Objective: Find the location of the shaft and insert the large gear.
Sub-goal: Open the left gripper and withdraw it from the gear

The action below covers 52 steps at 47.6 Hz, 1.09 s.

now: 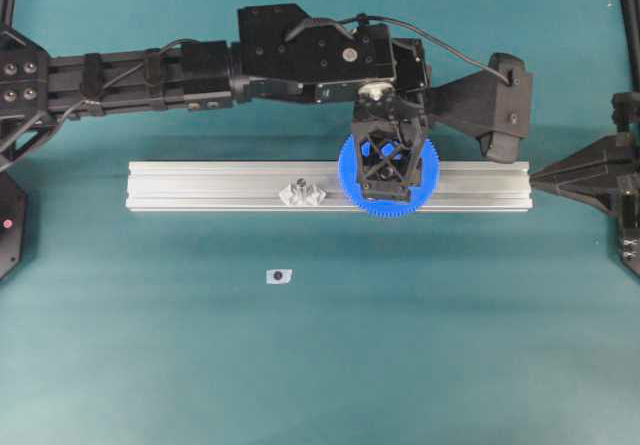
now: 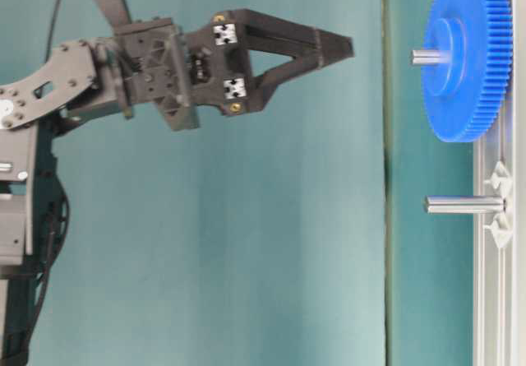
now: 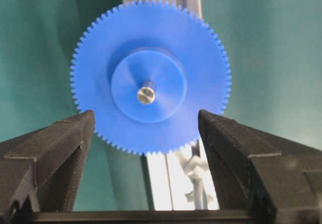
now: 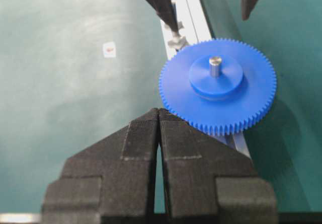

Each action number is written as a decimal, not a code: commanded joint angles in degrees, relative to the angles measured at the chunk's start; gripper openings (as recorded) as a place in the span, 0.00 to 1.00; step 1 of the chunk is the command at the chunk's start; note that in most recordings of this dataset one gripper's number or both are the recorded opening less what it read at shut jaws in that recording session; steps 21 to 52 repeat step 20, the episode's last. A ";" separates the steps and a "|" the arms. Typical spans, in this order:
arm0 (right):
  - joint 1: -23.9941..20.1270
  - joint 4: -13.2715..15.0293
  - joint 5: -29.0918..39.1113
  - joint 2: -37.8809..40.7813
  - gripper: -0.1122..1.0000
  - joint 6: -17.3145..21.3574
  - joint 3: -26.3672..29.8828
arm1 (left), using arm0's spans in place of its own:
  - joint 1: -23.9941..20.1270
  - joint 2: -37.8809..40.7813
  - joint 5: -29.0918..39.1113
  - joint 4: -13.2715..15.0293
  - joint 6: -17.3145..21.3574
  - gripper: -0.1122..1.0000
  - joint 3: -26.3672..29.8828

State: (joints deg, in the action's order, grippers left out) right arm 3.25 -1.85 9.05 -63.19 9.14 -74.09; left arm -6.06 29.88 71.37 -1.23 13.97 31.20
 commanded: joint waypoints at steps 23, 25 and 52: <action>0.09 0.00 -0.26 -0.26 0.11 0.44 0.62 | 0.97 -4.22 0.26 -0.09 -0.09 0.81 1.49; 0.09 0.00 -0.26 -0.26 0.11 0.44 0.62 | 0.97 -4.22 0.26 -0.09 -0.09 0.81 1.49; 0.09 0.00 -0.26 -0.26 0.11 0.44 0.62 | 0.97 -4.22 0.26 -0.09 -0.09 0.81 1.49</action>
